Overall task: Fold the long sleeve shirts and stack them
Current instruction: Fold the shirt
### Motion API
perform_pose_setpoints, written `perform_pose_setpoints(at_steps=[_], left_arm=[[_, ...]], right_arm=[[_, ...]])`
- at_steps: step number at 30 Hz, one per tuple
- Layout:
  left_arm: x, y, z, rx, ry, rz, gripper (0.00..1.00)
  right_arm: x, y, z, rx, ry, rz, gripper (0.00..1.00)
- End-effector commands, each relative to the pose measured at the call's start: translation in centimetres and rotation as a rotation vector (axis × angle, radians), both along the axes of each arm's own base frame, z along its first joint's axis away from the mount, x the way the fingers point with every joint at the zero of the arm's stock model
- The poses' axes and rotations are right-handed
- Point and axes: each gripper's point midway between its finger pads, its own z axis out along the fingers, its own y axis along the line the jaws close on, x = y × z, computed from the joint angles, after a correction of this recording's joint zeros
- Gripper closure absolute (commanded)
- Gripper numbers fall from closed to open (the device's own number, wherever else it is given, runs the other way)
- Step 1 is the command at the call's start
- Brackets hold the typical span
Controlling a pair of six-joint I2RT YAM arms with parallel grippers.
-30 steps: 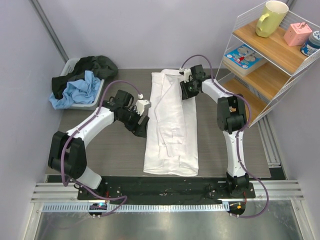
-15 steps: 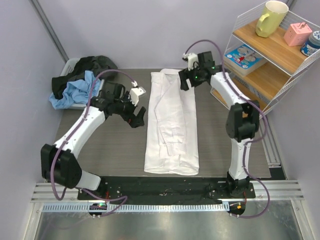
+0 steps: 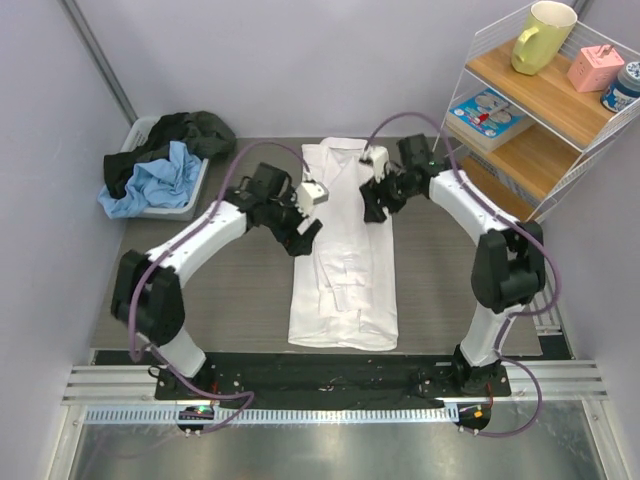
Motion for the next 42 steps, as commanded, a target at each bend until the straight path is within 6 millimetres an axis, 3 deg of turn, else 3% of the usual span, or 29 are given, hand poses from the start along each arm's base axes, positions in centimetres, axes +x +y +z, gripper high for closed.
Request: perform_pose_setpoints(at_steps=[1, 7, 14, 18, 21, 24, 27, 28, 29, 30, 31, 32, 33, 34, 35, 36, 37, 38, 40, 41, 42], left_arm=[[0.9, -1.8, -3.9, 0.106, 0.03, 0.016, 0.12], [2.7, -1.3, -9.0, 0.218, 0.057, 0.025, 0.14], [4.6, 0.2, -12.9, 0.339, 0.059, 0.032, 0.15], [6.9, 0.8, -13.5, 0.347, 0.064, 0.073, 0.17], [7.8, 1.3, -13.7, 0.343, 0.076, 0.098, 0.19], [8.7, 1.4, -12.1, 0.325, 0.041, 0.103, 0.19], [8.0, 0.8, -9.3, 0.253, 0.027, 0.083, 0.18], [7.2, 0.0, -6.5, 0.18, 0.001, 0.054, 0.17], [5.8, 0.0, -5.7, 0.155, 0.007, 0.028, 0.16], [4.9, 0.0, -4.7, 0.126, -0.007, -0.012, 0.15], [3.5, -0.4, -1.6, 0.063, -0.056, -0.055, 0.14], [1.7, 0.0, -2.1, 0.058, -0.038, -0.098, 0.14], [0.2, 0.4, -1.8, 0.058, -0.044, -0.156, 0.14], [-1.4, 0.4, 0.2, 0.013, -0.089, -0.207, 0.13], [-3.6, 1.2, -1.5, 0.025, -0.048, -0.245, 0.12], [-4.8, 1.5, -1.6, 0.034, -0.07, -0.305, 0.12], [-6.1, 1.8, -2.1, 0.038, -0.071, -0.334, 0.12], [-8.3, 2.0, -2.7, 0.042, -0.074, -0.385, 0.12], [-10.4, 1.3, -3.9, 0.052, -0.114, -0.479, 0.14], [-12.1, 1.7, -5.3, 0.057, -0.107, -0.503, 0.18], [-12.1, 1.0, -5.6, 0.047, -0.158, -0.525, 0.21]], right_arm=[[-2.4, -2.0, -6.7, -0.143, 0.117, 0.013, 0.3], [-1.4, -2.5, -10.7, -0.203, 0.121, 0.02, 0.32], [1.1, -2.6, -13.6, -0.246, 0.102, 0.003, 0.33], [2.6, -2.5, -14.4, -0.256, 0.089, -0.024, 0.33], [3.9, -2.5, -15.1, -0.27, 0.073, -0.039, 0.34], [5.1, -2.3, -14.1, -0.26, 0.051, -0.054, 0.33], [5.2, -1.7, -10.0, -0.211, -0.002, -0.047, 0.31], [5.0, -1.6, -8.5, -0.192, -0.023, -0.037, 0.29], [4.2, -1.1, -5.3, -0.143, -0.062, -0.013, 0.27], [3.7, -1.1, -3.6, -0.121, -0.09, 0.002, 0.25], [2.3, -1.2, -2.9, -0.108, -0.092, 0.03, 0.24], [1.0, -1.1, -2.1, -0.096, -0.112, 0.09, 0.2], [-0.5, -1.2, 0.8, -0.08, -0.185, 0.131, 0.2], [-2.7, -1.6, -0.2, -0.087, -0.164, 0.174, 0.18], [-4.9, -1.5, 0.0, -0.082, -0.185, 0.269, 0.17], [-6.8, -1.7, 1.6, -0.071, -0.245, 0.315, 0.17], [-9.7, -2.1, -0.5, -0.075, -0.21, 0.36, 0.17], [-11.4, -2.0, -0.9, -0.07, -0.236, 0.422, 0.19], [-16.2, -1.6, -2.7, -0.064, -0.243, 0.51, 0.23], [-17.2, -1.7, -3.7, -0.098, -0.269, 0.553, 0.33], [-19.4, -2.3, -5.8, -0.126, -0.263, 0.58, 0.37]])
